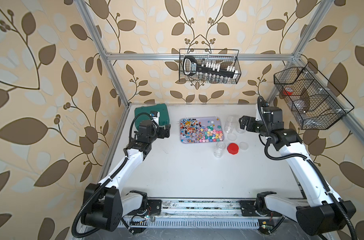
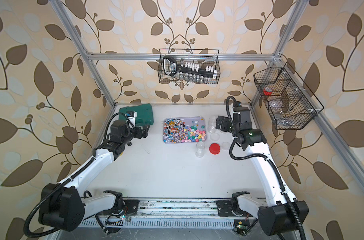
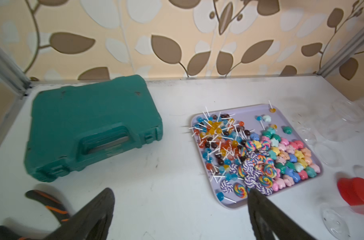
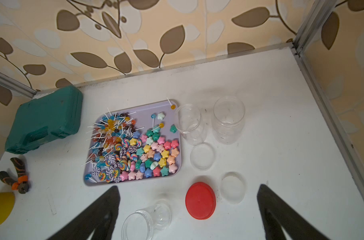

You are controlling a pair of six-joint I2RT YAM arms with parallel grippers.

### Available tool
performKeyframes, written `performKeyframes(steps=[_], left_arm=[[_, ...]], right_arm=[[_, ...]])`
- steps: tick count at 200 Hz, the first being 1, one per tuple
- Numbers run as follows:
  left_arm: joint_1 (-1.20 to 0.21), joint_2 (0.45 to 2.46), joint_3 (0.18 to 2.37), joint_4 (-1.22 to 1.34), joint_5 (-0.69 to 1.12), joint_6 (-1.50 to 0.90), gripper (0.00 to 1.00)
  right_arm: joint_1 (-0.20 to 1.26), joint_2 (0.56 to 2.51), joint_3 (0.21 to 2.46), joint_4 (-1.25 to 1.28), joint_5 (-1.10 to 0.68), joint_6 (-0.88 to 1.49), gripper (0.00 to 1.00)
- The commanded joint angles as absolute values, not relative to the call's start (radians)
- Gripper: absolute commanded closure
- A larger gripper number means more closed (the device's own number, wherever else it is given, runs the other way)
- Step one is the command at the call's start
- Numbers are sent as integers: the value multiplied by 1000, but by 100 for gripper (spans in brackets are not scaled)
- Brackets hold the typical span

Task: Pour the candies out of the jar
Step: Reset both arms

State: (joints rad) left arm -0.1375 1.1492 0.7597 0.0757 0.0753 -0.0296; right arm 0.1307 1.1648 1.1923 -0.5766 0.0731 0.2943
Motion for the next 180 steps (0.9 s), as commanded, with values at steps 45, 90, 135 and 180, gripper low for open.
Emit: performKeyframes(steps=[45, 90, 135, 180], left_arm=[[-56, 1017, 491, 325, -49, -17, 1], [-54, 1057, 376, 507, -138, -3, 1], [-54, 1129, 312, 602, -188, -24, 1], [-54, 1396, 310, 814, -137, -4, 1]], right_arm=[[129, 1050, 815, -95, 73, 136, 1], [127, 973, 586, 159, 151, 133, 1], [118, 983, 490, 253, 211, 129, 1], [69, 1031, 391, 465, 205, 79, 1]])
